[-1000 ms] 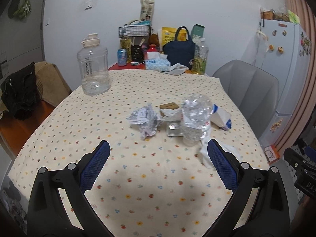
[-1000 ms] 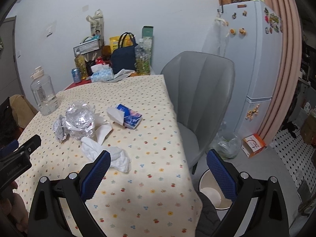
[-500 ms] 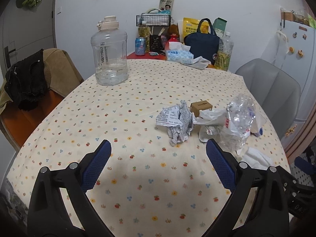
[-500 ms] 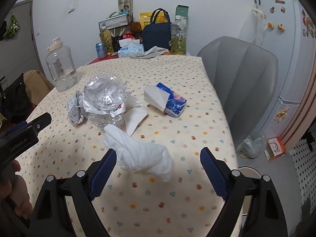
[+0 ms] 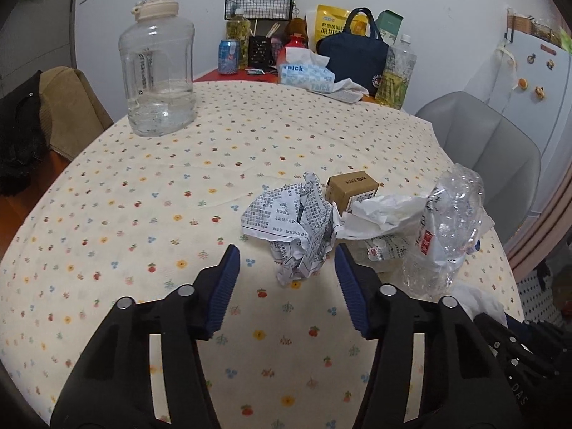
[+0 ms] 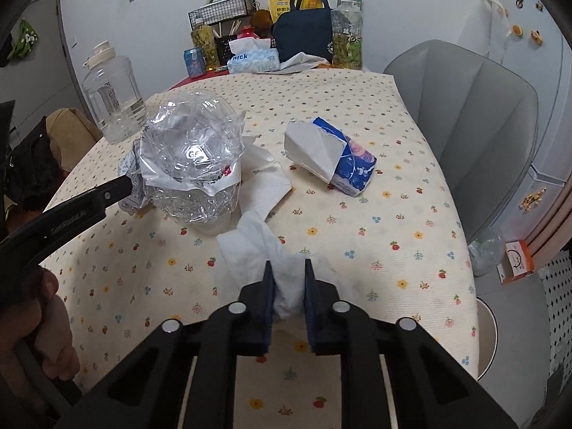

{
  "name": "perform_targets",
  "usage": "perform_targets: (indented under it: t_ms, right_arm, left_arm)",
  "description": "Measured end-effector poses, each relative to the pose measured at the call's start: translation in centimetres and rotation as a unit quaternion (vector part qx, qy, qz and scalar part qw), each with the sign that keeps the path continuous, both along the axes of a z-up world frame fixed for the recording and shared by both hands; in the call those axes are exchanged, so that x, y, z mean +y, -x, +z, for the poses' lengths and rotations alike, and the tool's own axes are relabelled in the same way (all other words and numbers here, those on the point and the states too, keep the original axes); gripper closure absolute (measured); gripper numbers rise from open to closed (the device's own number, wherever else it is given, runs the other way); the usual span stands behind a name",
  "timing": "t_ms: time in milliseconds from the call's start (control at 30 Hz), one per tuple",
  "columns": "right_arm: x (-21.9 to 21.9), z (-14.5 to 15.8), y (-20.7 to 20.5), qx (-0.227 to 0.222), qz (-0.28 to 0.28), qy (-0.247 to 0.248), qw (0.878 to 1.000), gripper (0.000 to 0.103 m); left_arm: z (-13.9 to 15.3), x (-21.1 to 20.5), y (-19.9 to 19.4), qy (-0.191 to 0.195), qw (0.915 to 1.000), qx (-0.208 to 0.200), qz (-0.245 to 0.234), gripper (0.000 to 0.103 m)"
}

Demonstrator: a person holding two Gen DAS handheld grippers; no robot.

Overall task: Collect trash
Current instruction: 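Grasp the crumpled receipt paper with the left tool while the right tool holds the tissue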

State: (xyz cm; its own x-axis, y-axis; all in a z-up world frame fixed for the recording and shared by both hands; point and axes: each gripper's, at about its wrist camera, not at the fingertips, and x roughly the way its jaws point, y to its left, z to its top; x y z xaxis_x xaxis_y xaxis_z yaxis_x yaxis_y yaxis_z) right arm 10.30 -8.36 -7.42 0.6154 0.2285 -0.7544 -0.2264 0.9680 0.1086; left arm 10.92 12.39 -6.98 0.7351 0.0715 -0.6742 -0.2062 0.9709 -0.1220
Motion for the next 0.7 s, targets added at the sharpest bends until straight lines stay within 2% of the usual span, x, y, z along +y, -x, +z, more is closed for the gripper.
perform_targets:
  t_ms: [167,233,700]
  right_arm:
    - [0.0,0.0,-0.1,-0.002,-0.001,0.0,1.0,0.094]
    - [-0.1,0.2,-0.1,-0.002,-0.003,-0.001,1.0,0.094]
    - [-0.7,3.0,2.2,-0.036,-0.004,-0.007,0.999,0.096]
  left_arm:
    - [-1.0,0.3,-1.2,0.021,0.9996,0.018,-0.005,0.09]
    - [-0.9,-0.1,-1.2,0.005,0.9998,0.02,-0.005,0.094]
    - [2.4,-0.1,2.5,0.004,0.9997,-0.025,0.008,0.097]
